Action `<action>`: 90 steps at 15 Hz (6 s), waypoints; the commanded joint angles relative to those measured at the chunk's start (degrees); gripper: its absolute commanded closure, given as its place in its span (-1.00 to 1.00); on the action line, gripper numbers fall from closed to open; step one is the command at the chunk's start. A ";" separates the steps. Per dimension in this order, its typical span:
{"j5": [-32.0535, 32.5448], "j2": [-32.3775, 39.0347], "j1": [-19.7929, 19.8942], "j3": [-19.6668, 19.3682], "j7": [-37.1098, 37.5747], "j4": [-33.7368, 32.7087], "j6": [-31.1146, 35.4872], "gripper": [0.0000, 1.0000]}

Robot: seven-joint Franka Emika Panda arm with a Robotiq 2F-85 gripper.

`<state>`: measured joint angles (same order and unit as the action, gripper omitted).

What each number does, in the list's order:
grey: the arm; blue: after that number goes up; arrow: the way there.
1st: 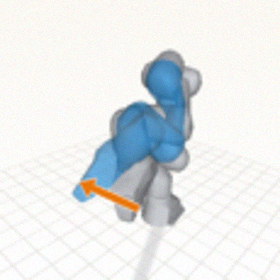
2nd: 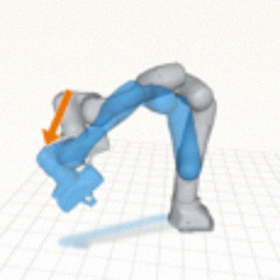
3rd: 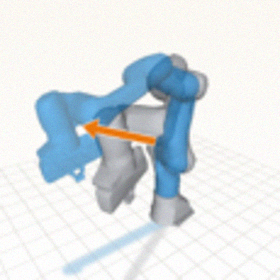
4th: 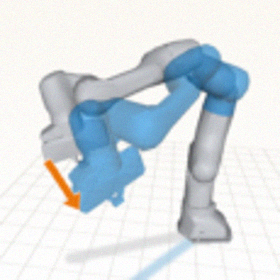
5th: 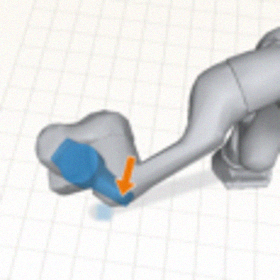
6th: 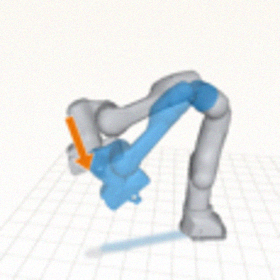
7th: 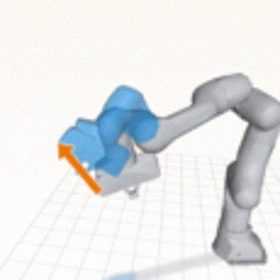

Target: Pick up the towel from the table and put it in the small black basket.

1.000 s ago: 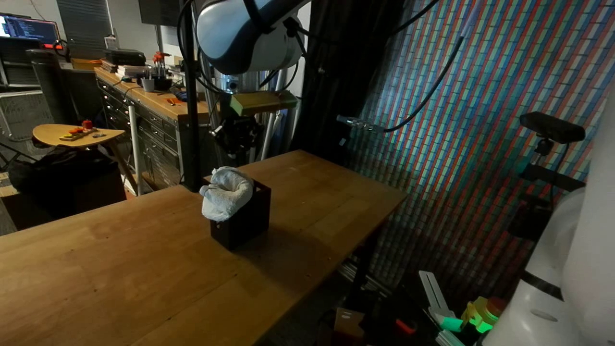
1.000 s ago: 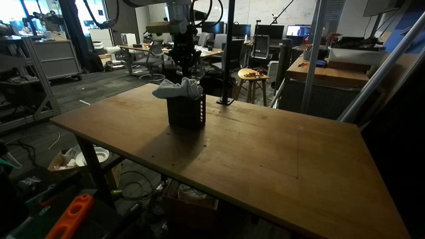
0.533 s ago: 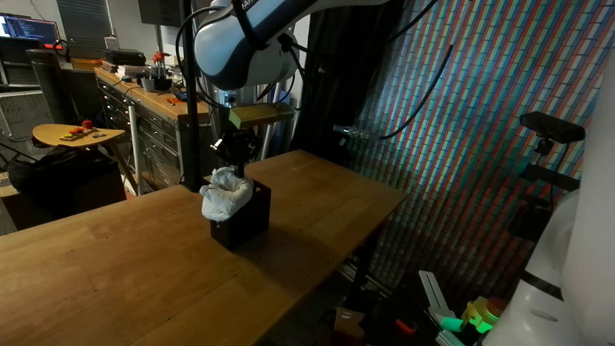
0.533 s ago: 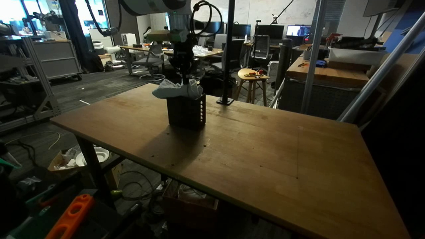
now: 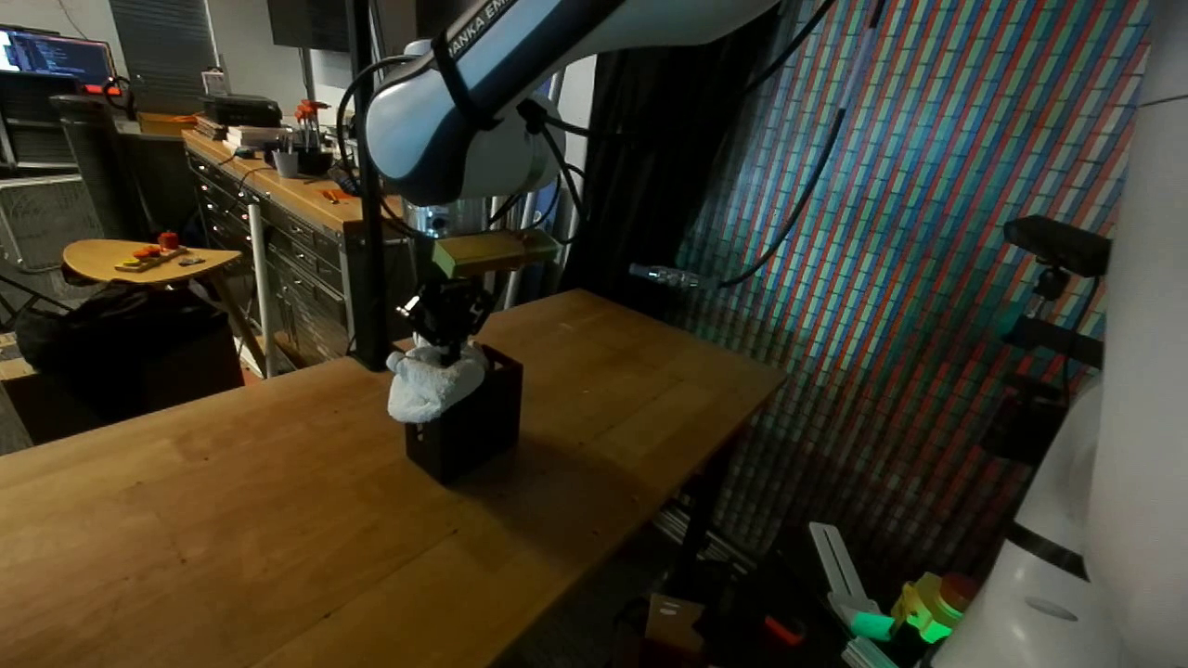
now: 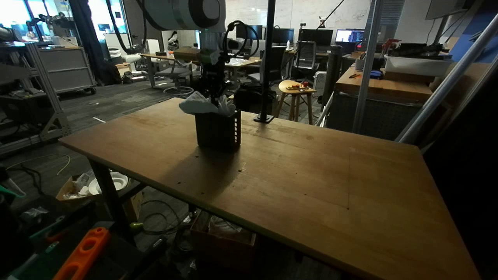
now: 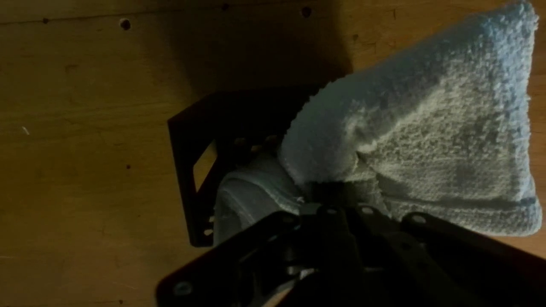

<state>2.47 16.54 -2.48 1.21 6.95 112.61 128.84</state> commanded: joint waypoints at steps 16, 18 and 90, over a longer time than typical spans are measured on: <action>-20.00 9.90 2.57 4.37 -10.45 0.67 2.32 1.00; -21.27 9.84 3.04 4.52 -11.34 0.69 2.09 1.00; -2.07 0.36 -2.75 1.90 4.89 -4.81 -11.56 1.00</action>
<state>1.45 17.15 -5.61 3.51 12.93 107.27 116.33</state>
